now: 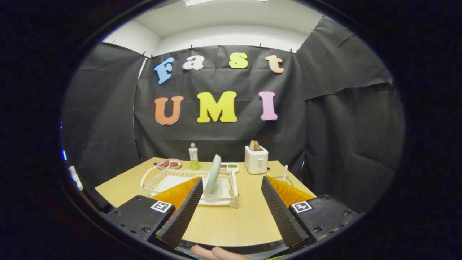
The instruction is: Take the plate from the dish rack, then take the spoon from the basket and place it into the plate.
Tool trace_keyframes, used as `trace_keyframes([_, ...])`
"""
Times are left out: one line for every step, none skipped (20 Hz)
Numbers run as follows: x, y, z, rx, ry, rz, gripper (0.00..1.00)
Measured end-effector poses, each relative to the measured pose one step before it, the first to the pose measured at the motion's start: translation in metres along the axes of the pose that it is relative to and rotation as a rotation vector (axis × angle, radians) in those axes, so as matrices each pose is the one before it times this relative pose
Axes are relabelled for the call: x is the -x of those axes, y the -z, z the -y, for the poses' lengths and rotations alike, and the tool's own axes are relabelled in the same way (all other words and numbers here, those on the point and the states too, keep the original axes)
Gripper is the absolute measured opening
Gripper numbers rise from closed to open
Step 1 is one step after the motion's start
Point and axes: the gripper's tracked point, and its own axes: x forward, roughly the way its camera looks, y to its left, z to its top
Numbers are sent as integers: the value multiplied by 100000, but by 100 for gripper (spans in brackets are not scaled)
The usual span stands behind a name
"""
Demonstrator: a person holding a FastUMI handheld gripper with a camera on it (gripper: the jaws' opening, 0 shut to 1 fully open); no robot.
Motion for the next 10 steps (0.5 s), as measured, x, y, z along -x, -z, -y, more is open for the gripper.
trace_keyframes([-16, 164, -8, -27, -177, -61, 100])
trace_keyframes([-96, 105, 3, 15, -57, -206, 100])
trace_keyframes([-83, 122, -3, 37, -104, -72, 100])
trace_keyframes([-135, 109, 11, 117, 13, -198, 100])
trace_keyframes([-55, 97, -11, 89, -29, -174, 100])
trace_keyframes([-57, 46, 49, -53, 76, -194, 100])
trace_keyframes([-8, 54, 8, -155, 8, -108, 100])
trace_keyframes([-108, -71, -4, -136, -82, -40, 100])
trace_keyframes([-253, 19, -12, -167, 94, -103, 100])
trace_keyframes([-77, -24, 12, -8, 102, -183, 100])
